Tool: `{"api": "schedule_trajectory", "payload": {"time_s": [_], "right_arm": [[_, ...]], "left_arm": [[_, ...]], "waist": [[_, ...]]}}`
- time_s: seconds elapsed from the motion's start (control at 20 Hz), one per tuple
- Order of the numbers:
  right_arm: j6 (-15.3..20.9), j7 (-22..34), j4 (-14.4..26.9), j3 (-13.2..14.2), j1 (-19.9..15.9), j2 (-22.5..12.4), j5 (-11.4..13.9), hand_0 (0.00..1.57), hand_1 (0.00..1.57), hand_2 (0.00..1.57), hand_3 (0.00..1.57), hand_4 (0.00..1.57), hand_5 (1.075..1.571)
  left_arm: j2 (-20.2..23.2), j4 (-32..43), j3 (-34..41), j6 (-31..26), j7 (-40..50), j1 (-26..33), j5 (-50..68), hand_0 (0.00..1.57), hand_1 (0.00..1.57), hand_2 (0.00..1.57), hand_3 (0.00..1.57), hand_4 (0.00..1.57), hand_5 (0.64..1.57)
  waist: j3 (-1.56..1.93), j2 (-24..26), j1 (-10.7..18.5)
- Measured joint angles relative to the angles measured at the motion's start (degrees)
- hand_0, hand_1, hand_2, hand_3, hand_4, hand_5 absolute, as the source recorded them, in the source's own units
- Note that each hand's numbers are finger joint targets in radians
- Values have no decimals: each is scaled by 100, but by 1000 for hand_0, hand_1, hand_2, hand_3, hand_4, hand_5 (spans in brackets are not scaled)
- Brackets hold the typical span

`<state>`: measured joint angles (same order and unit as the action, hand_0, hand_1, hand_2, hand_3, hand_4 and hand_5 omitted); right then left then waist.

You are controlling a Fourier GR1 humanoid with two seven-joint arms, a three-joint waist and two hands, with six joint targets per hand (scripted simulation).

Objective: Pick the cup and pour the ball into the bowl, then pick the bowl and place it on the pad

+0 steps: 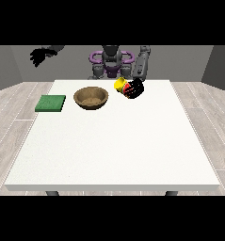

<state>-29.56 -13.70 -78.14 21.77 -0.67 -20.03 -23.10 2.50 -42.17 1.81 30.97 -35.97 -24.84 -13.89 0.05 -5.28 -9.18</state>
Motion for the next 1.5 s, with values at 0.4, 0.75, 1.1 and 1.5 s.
{"api": "schedule_trajectory", "payload": {"time_s": [0.4,0.75,1.1,1.5], "right_arm": [[376,687,227,-37,-441,-178,35,0,0,0,0,607,1566],[639,846,608,-84,-488,-86,211,0,0,0,0,640,1564],[555,655,1088,-24,-520,-124,298,0,0,0,0,663,1564],[482,770,1402,-97,-999,-200,299,0,0,0,0,661,1561]], "left_arm": [[423,643,-1106,928,1995,-923,-1997,1221,1221,1571,1456,1140,1568],[408,1435,-2136,841,3981,-1771,-3854,1169,1169,1571,1354,1060,1569],[-68,1489,-2835,16,5637,-2400,-4886,792,792,1571,1209,1010,1568],[-224,870,-3884,-1100,7045,-2566,-5584,206,206,1187,1372,682,1567]], "waist": [[19,641,132],[18,1148,402],[5,1282,508],[-1,1255,264]]}}
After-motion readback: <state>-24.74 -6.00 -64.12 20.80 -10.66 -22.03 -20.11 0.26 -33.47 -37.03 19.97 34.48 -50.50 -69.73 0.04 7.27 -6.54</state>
